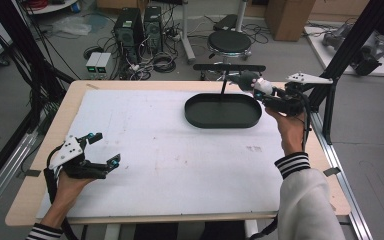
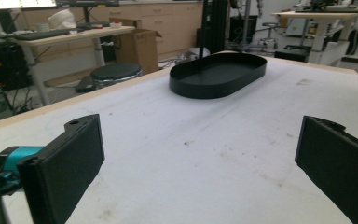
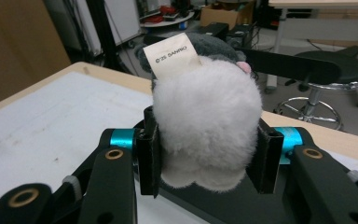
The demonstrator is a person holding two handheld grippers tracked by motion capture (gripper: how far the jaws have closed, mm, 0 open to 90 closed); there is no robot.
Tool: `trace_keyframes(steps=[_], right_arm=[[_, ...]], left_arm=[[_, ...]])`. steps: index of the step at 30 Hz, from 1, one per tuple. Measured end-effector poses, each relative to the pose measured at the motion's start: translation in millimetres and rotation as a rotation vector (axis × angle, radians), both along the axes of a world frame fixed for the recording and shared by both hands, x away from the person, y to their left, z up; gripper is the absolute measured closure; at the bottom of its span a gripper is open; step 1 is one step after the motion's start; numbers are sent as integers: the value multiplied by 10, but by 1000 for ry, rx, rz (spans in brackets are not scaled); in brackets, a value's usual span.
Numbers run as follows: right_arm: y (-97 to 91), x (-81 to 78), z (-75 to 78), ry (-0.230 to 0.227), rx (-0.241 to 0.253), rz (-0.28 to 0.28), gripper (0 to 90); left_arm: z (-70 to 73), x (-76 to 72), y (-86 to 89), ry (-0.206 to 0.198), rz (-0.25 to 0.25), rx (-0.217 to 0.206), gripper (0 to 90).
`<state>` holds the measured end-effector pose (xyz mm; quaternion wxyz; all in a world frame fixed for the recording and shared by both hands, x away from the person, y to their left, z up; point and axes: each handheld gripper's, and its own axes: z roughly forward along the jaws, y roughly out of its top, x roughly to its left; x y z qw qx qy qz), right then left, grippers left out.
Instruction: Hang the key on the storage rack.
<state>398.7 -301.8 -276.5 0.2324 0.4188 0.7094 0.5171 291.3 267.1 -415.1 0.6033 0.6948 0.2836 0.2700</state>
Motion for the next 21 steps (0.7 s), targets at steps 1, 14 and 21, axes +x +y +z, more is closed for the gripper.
trace_keyframes(steps=[1,14,21], right_arm=[[-14,4,-1,1,4,-10,547],[-32,48,-21,-7,-33,-123,547],[-12,78,-31,-22,-47,-157,547]], left_arm=[[0,0,0,0,0,0,17],[-177,-131,124,-39,58,-41,17],[-258,-159,174,-63,75,-75,17]])
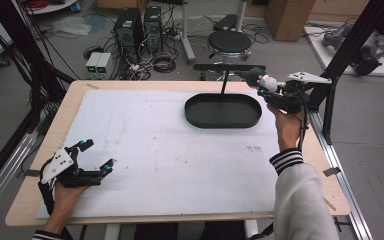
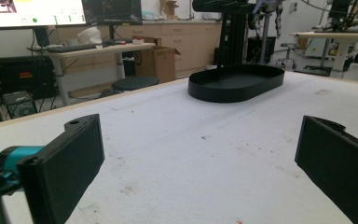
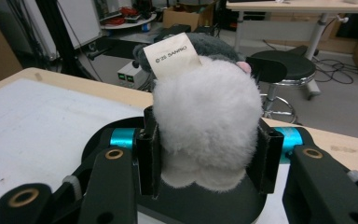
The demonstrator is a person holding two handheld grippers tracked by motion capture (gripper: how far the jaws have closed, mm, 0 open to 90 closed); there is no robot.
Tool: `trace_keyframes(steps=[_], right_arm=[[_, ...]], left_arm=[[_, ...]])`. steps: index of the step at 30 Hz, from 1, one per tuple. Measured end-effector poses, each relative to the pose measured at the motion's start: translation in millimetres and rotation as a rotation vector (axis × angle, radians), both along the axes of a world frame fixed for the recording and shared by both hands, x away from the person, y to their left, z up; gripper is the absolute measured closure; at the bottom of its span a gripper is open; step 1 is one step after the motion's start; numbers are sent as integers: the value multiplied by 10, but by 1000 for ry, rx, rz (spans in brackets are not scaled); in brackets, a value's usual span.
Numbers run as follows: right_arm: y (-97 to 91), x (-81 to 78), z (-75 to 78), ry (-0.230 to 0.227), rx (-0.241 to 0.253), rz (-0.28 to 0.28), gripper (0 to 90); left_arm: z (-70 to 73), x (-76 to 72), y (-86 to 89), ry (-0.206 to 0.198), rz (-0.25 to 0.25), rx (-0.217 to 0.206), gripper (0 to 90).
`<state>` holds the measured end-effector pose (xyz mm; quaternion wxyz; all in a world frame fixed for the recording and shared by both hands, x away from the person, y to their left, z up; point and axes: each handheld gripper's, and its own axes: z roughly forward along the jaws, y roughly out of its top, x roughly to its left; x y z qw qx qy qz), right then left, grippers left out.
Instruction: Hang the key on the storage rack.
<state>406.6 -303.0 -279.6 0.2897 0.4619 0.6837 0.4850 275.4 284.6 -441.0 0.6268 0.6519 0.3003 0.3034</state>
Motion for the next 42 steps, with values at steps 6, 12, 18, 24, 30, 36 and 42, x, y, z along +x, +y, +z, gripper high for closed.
trace_keyframes(steps=[6,12,18,24,30,36,42], right_arm=[[33,56,-27,-12,8,-20,547],[82,114,-58,-16,20,-31,547],[105,166,-74,-23,32,-40,547],[104,214,-74,-40,44,-49,547],[109,274,-100,-43,61,-65,547],[109,298,-116,-54,45,-80,547],[42,306,-128,-44,38,-103,547]], left_arm=[[-58,-5,23,-8,3,-16,17],[-95,-3,19,0,3,-12,17],[-117,-27,33,-22,13,-31,17],[-119,-28,31,-21,19,-33,17],[-123,-31,36,-25,19,-37,17],[-131,-44,53,-37,20,-55,17],[-130,-41,52,-34,23,-57,17]])
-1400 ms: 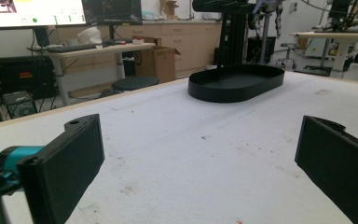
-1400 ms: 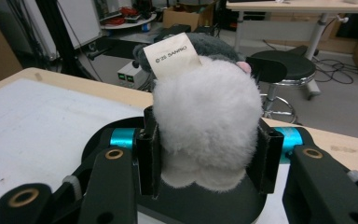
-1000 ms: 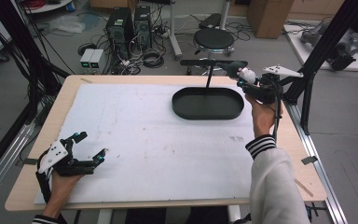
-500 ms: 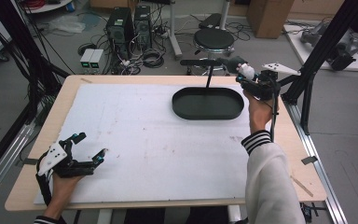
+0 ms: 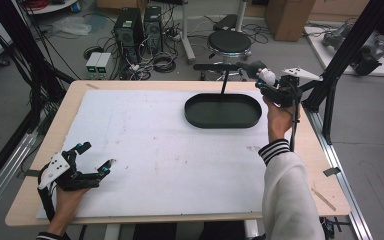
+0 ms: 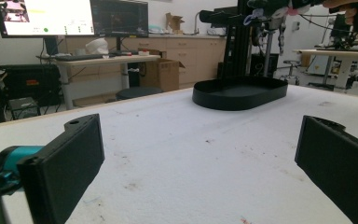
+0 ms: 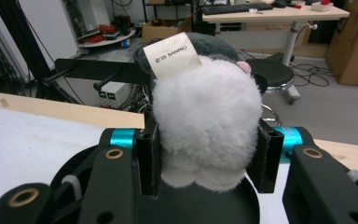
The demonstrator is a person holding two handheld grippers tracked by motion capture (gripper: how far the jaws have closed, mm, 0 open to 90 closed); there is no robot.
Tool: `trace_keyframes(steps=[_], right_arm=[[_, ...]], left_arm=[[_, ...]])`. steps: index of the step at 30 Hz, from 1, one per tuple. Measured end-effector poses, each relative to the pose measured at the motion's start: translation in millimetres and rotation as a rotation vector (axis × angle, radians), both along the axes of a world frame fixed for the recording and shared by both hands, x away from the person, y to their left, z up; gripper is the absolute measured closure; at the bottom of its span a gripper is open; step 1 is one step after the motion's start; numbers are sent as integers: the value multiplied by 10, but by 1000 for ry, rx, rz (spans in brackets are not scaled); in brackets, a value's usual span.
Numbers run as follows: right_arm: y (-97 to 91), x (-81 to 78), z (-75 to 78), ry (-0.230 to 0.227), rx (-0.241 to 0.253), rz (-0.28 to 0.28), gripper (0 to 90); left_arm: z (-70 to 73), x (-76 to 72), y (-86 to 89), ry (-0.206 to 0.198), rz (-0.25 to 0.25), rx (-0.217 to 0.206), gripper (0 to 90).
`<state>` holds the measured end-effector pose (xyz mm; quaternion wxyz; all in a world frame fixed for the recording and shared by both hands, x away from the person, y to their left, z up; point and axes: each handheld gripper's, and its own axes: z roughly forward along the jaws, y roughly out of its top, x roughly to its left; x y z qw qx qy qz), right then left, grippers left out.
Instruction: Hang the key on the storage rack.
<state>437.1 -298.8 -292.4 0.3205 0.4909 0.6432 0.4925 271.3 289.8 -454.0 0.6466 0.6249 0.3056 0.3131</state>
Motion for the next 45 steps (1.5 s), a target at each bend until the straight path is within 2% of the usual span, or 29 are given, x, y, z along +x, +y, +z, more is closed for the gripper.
trace_keyframes(steps=[5,22,24,26,36,37,42,45], right_arm=[[-61,-23,-20,18,-5,-11,547],[-132,-77,-197,12,1,-5,547],[-123,-84,-197,13,-8,-2,547],[-108,-92,-198,11,-38,10,547],[-93,-119,-270,19,-39,19,549],[-62,-131,-260,15,-74,25,549],[0,-109,-285,37,-119,53,549],[31,-75,-320,52,-118,52,549]], left_arm=[[0,0,0,1,-1,0,17],[1,8,3,6,-4,-2,17],[1,8,3,6,-4,-2,17],[1,7,1,6,-4,0,17],[1,5,0,5,-4,4,17],[1,6,-1,4,-3,5,17],[1,5,-3,4,-4,4,18],[1,5,-2,4,-3,4,17]])
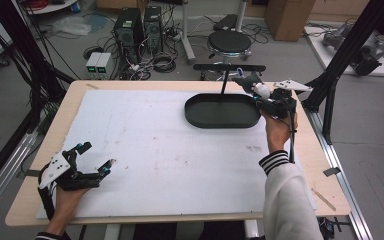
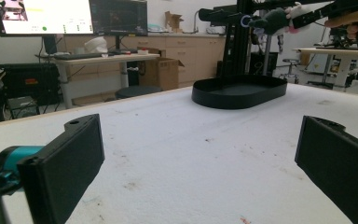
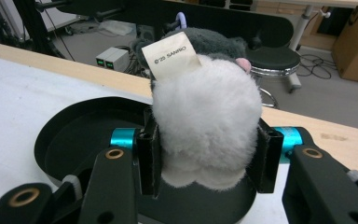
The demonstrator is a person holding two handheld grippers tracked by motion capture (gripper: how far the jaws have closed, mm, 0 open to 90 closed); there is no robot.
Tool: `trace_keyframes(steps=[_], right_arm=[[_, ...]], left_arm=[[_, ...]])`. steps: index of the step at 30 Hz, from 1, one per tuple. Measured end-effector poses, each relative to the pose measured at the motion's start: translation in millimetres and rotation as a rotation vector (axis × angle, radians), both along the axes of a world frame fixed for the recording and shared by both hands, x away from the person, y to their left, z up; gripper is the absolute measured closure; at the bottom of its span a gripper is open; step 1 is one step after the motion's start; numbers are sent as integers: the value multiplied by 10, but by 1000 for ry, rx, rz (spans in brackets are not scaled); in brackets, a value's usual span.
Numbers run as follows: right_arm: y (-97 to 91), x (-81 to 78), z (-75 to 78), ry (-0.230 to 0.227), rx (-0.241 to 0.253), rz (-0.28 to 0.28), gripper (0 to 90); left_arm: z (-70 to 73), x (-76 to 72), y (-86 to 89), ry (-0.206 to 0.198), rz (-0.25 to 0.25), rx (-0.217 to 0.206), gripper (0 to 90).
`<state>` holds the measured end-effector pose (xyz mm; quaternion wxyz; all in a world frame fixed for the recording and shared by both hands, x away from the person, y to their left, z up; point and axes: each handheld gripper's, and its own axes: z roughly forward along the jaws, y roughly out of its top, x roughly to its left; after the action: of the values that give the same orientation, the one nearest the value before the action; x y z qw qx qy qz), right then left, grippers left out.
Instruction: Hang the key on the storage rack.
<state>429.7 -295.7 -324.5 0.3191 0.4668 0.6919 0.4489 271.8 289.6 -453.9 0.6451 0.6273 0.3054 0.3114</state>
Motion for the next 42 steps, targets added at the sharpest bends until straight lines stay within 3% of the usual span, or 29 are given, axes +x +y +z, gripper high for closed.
trace_keyframes(steps=[15,23,25,26,27,28,29,30,31,32,33,34,35,36,37,38,39,40,41,42], right_arm=[[123,236,-216,56,37,-11,549],[147,287,-265,59,52,-4,545],[135,305,-276,58,61,6,498],[129,329,-298,64,72,5,290],[133,336,-310,70,76,-13,177],[133,336,-310,70,76,-13,177],[132,343,-325,81,76,-27,61],[126,328,-333,109,64,-25,4],[126,328,-333,109,64,-25,4],[111,268,-306,91,78,9,4],[111,268,-306,91,78,9,4],[87,175,-270,55,96,49,4],[87,175,-270,55,96,49,4],[58,91,-245,31,100,91,4],[58,91,-245,31,100,91,4],[20,-24,-223,17,104,126,4],[20,-24,-223,17,104,126,4],[-30,-146,-228,-9,116,172,4],[-30,-146,-228,-9,116,172,4],[-88,-299,-263,-46,121,215,4]], left_arm=[[-1,-2,-1,-1,1,-3,17],[-1,-1,0,-1,2,-4,17],[0,0,1,-1,1,-1,17],[0,2,3,1,0,-5,17],[0,2,3,1,0,-5,17],[-1,2,4,1,0,-5,17],[0,2,4,2,0,-4,17],[-1,3,3,2,1,-6,17],[-1,3,3,2,2,-7,17],[-1,4,2,4,3,-9,17],[-1,5,3,6,4,-9,17],[-1,5,3,5,4,-9,17],[0,5,2,6,5,-9,17],[0,6,0,6,5,-7,17],[1,5,0,8,7,-5,17],[1,5,-1,7,10,-4,17],[1,5,-1,7,10,-4,17],[1,3,-3,7,14,-4,17],[1,3,-3,7,14,-4,17],[0,-3,-9,3,16,-1,17]])
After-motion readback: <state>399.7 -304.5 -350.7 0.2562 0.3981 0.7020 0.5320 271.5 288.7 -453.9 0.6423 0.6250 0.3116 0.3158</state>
